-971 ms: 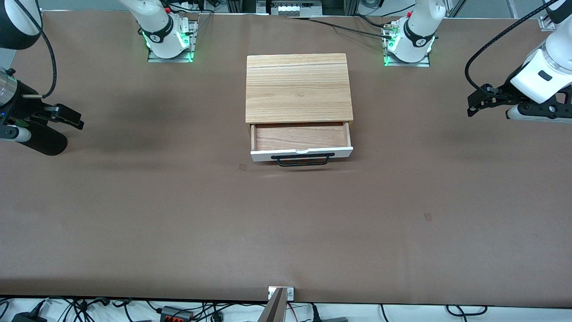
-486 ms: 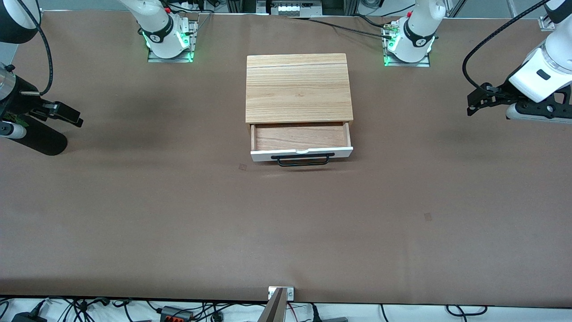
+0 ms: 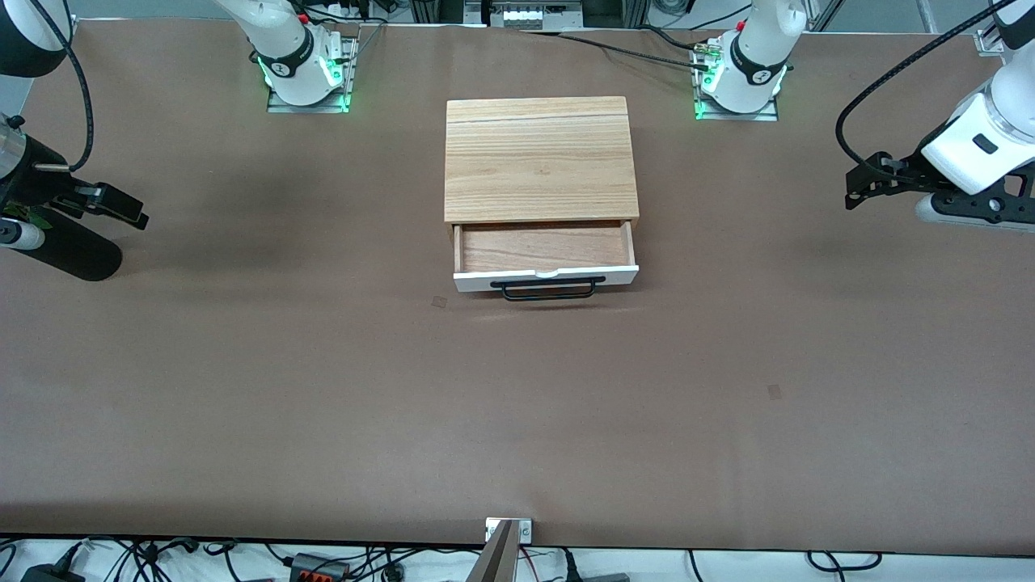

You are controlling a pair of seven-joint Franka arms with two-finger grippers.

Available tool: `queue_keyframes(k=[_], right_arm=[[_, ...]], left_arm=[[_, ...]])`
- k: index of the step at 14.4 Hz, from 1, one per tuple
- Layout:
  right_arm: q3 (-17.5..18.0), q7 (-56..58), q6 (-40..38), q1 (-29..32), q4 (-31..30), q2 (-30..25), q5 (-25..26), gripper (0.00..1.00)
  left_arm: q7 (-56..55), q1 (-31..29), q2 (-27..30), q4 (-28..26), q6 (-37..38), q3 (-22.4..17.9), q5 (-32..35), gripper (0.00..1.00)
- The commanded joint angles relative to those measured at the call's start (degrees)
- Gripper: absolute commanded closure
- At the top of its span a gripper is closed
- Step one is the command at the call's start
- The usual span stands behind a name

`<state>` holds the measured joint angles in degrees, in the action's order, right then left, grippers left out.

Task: Pull top drawer with both arms simultaneously

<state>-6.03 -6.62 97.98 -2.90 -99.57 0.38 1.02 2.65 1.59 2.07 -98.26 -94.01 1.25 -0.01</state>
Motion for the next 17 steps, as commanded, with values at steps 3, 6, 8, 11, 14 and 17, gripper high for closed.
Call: queue_keyframes(k=[3, 6, 8, 11, 14, 17], right_arm=[[0.8, -0.6, 0.0, 1.2, -0.1, -0.8, 0.9, 0.0], [0.8, -0.8, -0.6, 0.9, -0.1, -1.2, 0.9, 0.0], [1.1, -1.3, -0.7, 0.6, -0.2, -1.2, 0.9, 0.0], [1.2, -1.2, -1.3, 0.6, -0.1, -1.2, 0.9, 0.0], [1.1, -1.3, -1.9, 0.7, -0.1, -1.2, 0.9, 0.0], [1.2, -1.4, -2.3, 0.7, 0.0, -1.3, 0.8, 0.0]], left_arm=[[1.0, -0.4, -1.0, 2.4, 2.3, 0.5, 0.3, 0.0], [1.0, -0.4, -1.0, 2.4, 2.3, 0.5, 0.3, 0.0], [1.0, -0.4, -1.0, 2.4, 2.3, 0.5, 1.2, 0.0], [1.0, -0.2, -1.0, 2.4, 2.4, 0.5, 1.7, 0.0], [1.0, -0.2, -1.0, 2.5, 2.4, 0.5, 1.7, 0.0], [1.0, -0.3, -1.0, 2.5, 2.4, 0.4, 1.8, 0.0]])
